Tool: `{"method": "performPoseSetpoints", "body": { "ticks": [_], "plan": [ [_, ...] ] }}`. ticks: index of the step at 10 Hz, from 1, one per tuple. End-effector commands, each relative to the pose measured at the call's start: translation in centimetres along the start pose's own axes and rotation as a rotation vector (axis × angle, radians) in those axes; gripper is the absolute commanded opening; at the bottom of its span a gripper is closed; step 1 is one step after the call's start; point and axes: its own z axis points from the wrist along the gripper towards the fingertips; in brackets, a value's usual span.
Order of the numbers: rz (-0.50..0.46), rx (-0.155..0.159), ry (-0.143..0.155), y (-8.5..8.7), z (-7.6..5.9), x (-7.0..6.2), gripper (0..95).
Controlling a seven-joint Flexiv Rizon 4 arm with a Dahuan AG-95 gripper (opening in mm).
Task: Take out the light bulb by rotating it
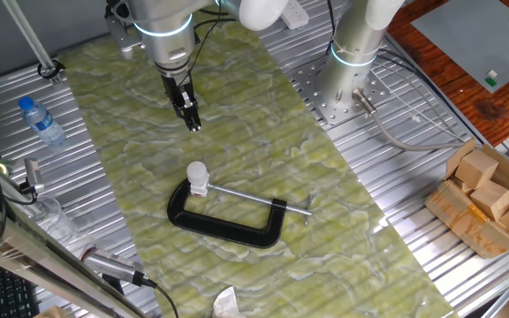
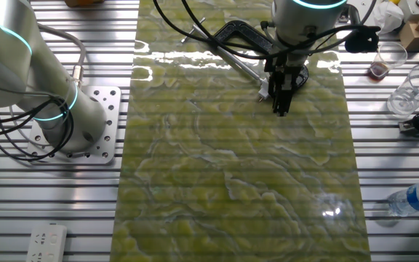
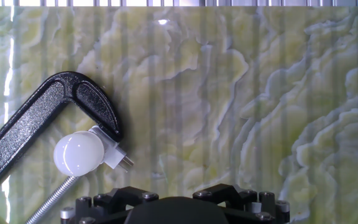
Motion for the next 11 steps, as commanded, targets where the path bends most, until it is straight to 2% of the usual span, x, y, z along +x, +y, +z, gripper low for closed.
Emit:
{"method": "performPoseSetpoints", "body": {
  "ticks": [1,11],
  "plan": [
    [-0.186,-0.002,0.055,0.0,0.0,0.02,0.0],
    [-0.196,0.007,0.07,-0.01,0.01,0.0,0.0]
  ]
}}
